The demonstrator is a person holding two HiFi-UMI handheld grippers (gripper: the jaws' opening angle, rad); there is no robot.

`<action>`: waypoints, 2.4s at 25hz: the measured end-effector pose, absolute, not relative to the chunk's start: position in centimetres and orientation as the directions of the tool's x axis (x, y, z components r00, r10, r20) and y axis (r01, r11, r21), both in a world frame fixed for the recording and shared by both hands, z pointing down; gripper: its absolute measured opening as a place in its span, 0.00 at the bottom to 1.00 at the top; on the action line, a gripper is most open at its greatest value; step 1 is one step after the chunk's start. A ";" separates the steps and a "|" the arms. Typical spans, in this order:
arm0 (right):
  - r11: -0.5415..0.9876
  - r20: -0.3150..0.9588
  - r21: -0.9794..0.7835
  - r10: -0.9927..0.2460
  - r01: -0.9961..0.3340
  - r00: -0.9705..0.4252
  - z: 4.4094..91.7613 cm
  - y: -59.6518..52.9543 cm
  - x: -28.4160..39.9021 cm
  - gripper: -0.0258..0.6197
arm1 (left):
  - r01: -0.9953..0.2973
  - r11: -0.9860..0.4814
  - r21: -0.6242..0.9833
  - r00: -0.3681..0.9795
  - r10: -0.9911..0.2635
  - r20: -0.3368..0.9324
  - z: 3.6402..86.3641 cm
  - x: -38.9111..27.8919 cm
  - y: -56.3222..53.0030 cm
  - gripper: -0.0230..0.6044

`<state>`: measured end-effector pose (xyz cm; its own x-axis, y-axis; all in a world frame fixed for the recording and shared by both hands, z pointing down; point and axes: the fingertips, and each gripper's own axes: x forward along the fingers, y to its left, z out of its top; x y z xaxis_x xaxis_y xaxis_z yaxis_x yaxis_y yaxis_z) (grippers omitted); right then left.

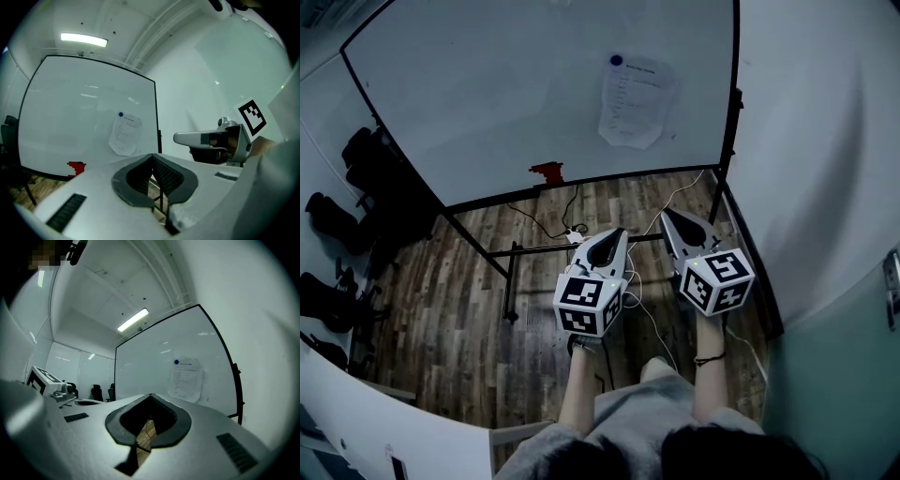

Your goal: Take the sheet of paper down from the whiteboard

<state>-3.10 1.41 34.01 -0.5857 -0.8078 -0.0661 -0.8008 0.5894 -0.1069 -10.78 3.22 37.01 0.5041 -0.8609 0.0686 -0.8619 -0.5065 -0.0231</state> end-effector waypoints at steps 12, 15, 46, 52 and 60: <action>0.626 -0.057 -0.120 -0.779 -0.771 -0.624 31.7 -7.4 -3.2 0.04 | -0.903 -0.430 -0.015 0.428 -0.900 0.081 34.9 -12.1 -4.7 0.04; 0.634 -0.054 -0.125 -0.772 -0.763 -0.633 31.7 -9.1 -3.4 0.04 | -0.908 -0.418 -0.016 0.415 -0.905 0.090 35.1 -12.3 -6.3 0.04; 0.693 -0.044 -0.110 -0.720 -0.713 -0.693 32.5 -24.2 0.7 0.04 | -0.913 -0.388 -0.124 0.381 -0.921 0.080 35.1 -7.4 -23.1 0.04; 0.670 -0.086 -0.121 -0.742 -0.732 -0.665 31.8 -26.9 0.8 0.04 | -0.910 -0.396 -0.124 0.395 -0.918 0.040 33.9 -8.3 -25.1 0.04; 0.596 -0.107 -0.128 -0.803 -0.793 -0.586 30.5 -30.5 1.7 0.04 | -0.906 -0.399 -0.142 0.401 -0.916 0.012 31.3 -9.6 -29.0 0.05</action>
